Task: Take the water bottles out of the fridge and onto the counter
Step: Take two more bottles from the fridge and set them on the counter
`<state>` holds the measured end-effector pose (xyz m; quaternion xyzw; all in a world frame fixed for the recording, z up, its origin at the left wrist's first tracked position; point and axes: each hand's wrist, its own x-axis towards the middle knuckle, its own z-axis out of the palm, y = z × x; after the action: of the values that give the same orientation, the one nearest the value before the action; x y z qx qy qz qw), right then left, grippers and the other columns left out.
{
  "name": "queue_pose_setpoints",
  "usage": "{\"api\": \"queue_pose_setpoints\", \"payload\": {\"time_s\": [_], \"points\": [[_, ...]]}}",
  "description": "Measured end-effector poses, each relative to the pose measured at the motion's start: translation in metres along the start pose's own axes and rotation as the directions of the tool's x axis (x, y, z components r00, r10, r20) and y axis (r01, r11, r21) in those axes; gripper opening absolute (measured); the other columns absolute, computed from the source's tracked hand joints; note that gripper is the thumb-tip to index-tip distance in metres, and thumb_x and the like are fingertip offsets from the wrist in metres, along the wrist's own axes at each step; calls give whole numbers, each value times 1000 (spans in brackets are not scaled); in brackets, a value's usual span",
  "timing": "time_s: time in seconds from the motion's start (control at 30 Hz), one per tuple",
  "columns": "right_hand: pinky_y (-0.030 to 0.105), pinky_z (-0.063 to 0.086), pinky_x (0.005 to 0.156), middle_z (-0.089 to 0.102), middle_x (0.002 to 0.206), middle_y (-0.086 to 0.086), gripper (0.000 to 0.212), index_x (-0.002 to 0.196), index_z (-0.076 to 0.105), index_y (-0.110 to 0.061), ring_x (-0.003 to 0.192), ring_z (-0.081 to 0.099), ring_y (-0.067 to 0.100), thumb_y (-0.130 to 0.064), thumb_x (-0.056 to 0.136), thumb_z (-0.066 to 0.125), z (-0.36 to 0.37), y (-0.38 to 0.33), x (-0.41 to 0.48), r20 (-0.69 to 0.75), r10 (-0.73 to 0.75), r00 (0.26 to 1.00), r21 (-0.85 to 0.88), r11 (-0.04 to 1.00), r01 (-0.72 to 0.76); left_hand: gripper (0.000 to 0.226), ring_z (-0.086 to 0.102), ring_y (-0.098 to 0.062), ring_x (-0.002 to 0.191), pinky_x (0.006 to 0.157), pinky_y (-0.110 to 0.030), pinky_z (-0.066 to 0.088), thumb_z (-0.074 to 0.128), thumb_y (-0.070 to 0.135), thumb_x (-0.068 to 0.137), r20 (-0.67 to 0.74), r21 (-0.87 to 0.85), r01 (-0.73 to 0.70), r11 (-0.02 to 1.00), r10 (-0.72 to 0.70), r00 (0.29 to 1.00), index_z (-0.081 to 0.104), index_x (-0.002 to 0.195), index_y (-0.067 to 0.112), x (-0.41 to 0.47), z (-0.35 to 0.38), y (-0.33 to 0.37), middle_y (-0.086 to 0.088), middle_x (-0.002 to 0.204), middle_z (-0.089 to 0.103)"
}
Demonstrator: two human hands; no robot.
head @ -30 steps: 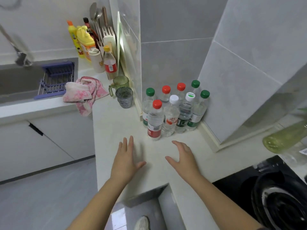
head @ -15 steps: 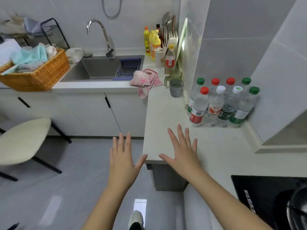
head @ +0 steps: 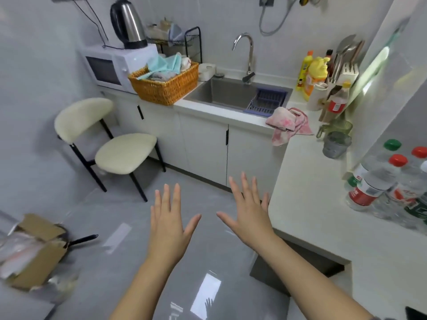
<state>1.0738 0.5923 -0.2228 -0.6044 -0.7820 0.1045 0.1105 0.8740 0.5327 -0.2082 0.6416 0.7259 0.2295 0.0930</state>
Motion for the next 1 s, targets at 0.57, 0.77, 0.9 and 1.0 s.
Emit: {"api": "queue_pose_setpoints", "payload": {"time_s": [0.57, 0.77, 0.9, 1.0], "points": [[60, -2, 120, -24, 163, -1, 90, 155, -14, -35, 149, -26, 27, -72, 90, 36, 87, -318, -25, 63, -340, 938, -33, 939, 342, 85, -31, -13, 143, 121, -40, -3, 20, 72, 82, -136, 22, 226, 974, -221, 966, -18, 149, 36, -116, -159, -263, 6, 160, -22], [57, -3, 120, -22, 164, -2, 88, 155, -11, -35, 150, -23, 26, -70, 92, 39, 118, -435, -51, 86, -437, 895, -12, 898, 439, 85, -19, -18, 149, 122, -41, 2, 32, 66, 89, -183, 26, 304, 952, -294, 938, -6, 155, 29, -162, -217, -346, 0, 164, -11], [55, -3, 120, -20, 164, -2, 86, 156, -10, -36, 150, -22, 26, -70, 92, 37, 131, -492, -59, 101, -507, 856, 8, 861, 508, 85, -14, -21, 150, 122, -42, 3, 31, 66, 89, -226, 39, 355, 934, -338, 913, 3, 157, 23, -184, -249, -392, -3, 165, -2], [56, -1, 120, -18, 165, -2, 86, 156, -9, -35, 150, -22, 26, -70, 91, 35, 140, -522, -61, 116, -551, 826, 6, 832, 554, 90, -14, -21, 150, 123, -44, 6, 21, 71, 82, -245, 17, 405, 914, -389, 888, 5, 157, 23, -197, -264, -418, -2, 165, -4]]}}
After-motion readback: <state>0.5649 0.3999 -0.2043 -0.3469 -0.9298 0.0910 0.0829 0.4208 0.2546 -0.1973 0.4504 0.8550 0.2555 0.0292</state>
